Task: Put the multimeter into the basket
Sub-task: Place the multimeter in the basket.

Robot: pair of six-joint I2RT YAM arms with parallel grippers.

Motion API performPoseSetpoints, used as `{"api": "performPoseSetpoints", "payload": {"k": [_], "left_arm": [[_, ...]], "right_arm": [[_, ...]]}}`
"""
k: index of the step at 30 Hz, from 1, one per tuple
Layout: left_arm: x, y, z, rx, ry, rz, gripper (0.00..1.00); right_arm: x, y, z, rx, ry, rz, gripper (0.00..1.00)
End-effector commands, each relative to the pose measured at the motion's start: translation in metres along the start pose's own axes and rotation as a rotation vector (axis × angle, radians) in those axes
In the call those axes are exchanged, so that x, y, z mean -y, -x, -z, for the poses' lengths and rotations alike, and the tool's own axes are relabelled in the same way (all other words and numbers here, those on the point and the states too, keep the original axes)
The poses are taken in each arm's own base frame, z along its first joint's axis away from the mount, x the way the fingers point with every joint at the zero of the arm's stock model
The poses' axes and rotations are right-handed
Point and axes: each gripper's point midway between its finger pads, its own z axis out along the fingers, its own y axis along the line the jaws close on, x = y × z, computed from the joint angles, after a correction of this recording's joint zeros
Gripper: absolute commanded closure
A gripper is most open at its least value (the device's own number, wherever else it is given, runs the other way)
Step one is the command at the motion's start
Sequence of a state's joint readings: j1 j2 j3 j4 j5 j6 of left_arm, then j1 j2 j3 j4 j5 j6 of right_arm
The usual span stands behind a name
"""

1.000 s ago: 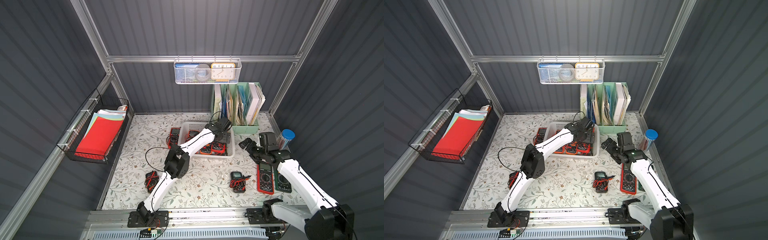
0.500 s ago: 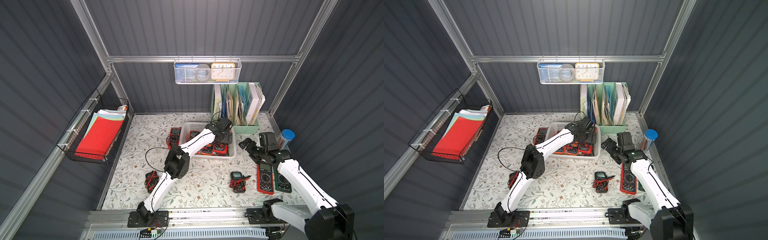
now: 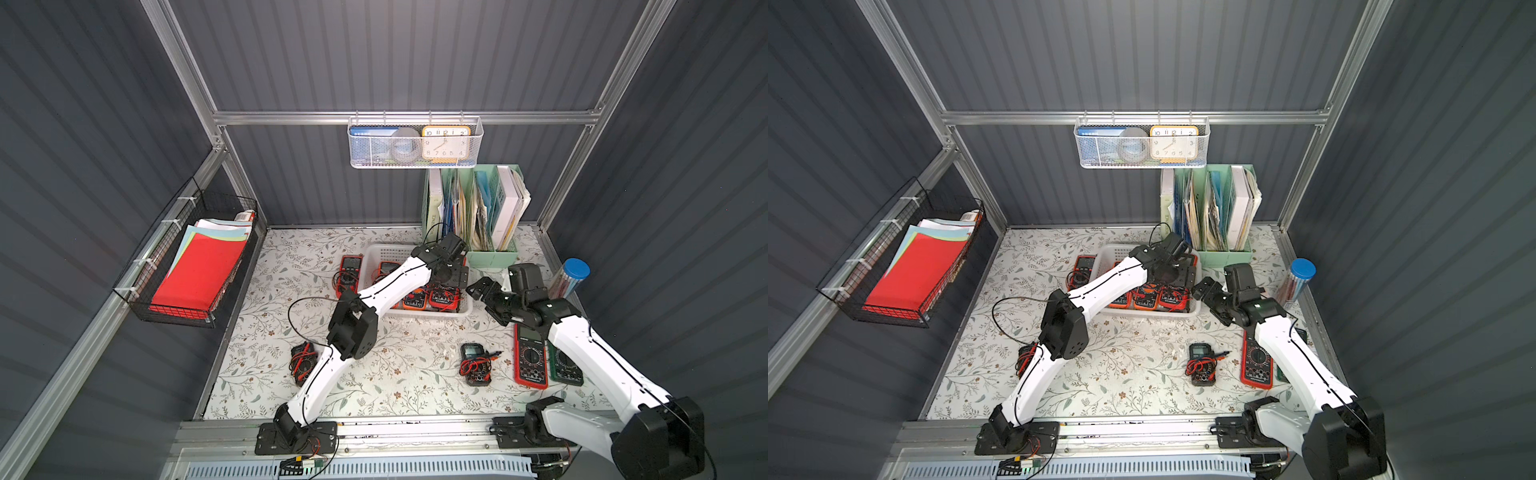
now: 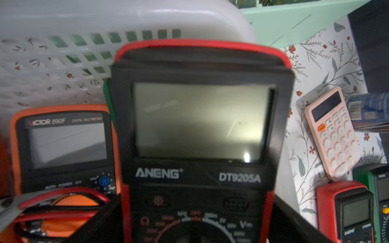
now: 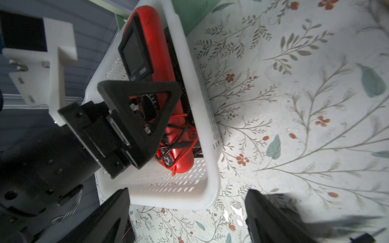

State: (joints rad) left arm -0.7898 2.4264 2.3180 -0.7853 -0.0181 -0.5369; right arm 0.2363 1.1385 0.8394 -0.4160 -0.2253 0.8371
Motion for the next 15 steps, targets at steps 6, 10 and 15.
{"api": "performPoseSetpoints", "payload": {"k": [6, 10, 15], "left_arm": [[0.016, 0.021, 0.029, 0.063, -0.077, 0.094, 0.01], [0.015, 0.019, 0.026, 0.059, -0.075, 0.098, 0.01], [0.016, 0.013, 0.018, 0.036, -0.084, 0.099, 0.01]], "right_arm": [[-0.009, -0.021, -0.025, -0.026, 0.074, -0.054, 0.32], [-0.023, -0.02, -0.032, -0.024, 0.111, -0.057, 0.34], [-0.037, -0.021, -0.048, -0.064, 0.155, -0.087, 0.43]]}}
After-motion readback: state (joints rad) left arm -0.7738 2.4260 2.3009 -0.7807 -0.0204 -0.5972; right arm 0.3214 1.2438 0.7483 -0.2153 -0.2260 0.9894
